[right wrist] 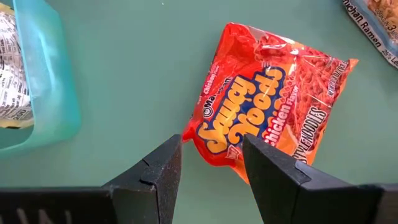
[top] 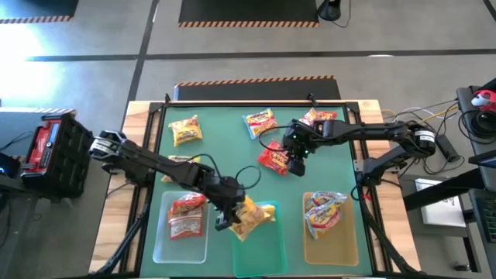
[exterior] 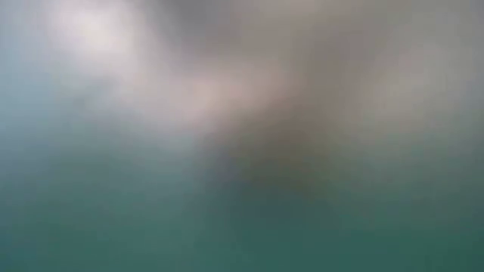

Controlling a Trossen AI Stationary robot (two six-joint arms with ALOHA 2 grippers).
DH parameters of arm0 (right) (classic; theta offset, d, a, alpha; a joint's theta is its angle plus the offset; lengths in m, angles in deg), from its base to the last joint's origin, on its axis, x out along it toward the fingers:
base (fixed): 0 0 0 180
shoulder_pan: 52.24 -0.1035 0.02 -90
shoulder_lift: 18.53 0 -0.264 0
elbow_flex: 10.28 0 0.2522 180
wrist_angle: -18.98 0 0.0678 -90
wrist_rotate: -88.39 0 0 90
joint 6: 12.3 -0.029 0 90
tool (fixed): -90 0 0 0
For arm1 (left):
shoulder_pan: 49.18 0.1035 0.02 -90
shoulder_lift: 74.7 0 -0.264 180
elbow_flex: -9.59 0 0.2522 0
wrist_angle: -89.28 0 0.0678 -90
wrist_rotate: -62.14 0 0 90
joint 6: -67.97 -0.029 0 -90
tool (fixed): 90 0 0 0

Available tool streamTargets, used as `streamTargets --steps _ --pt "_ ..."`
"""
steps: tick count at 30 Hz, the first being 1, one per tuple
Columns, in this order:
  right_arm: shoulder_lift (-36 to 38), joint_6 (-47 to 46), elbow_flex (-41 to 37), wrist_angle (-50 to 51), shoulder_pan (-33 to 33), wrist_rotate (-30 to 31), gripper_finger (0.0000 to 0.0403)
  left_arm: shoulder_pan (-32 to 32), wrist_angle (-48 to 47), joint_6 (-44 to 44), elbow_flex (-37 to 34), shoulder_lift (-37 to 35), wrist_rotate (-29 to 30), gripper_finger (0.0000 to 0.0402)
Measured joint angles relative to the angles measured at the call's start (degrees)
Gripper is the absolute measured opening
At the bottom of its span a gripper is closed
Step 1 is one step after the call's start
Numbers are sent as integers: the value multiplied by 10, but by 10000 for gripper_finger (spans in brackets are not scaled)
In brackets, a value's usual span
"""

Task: Sort Maruchan noodles
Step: Put the yellow noodle pack into green bin

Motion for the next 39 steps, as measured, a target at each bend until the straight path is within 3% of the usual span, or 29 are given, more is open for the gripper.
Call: streamTargets --steps 9,15,19,28,39 --pt "0 0 -6 0 0 0 160 -8 -57 -52 50 71 -16 133" --pt "0 3 -14 0 0 0 160 -8 -129 -115 115 129 56 133" --pt "0 4 -30 0 0 0 160 -8 -157 -137 152 157 72 133" --pt "0 4 -87 0 0 0 160 -4 -232 -71 194 168 74 168" --pt "0 26 -104 -1 0 13 160 3 -298 -38 235 167 131 216"
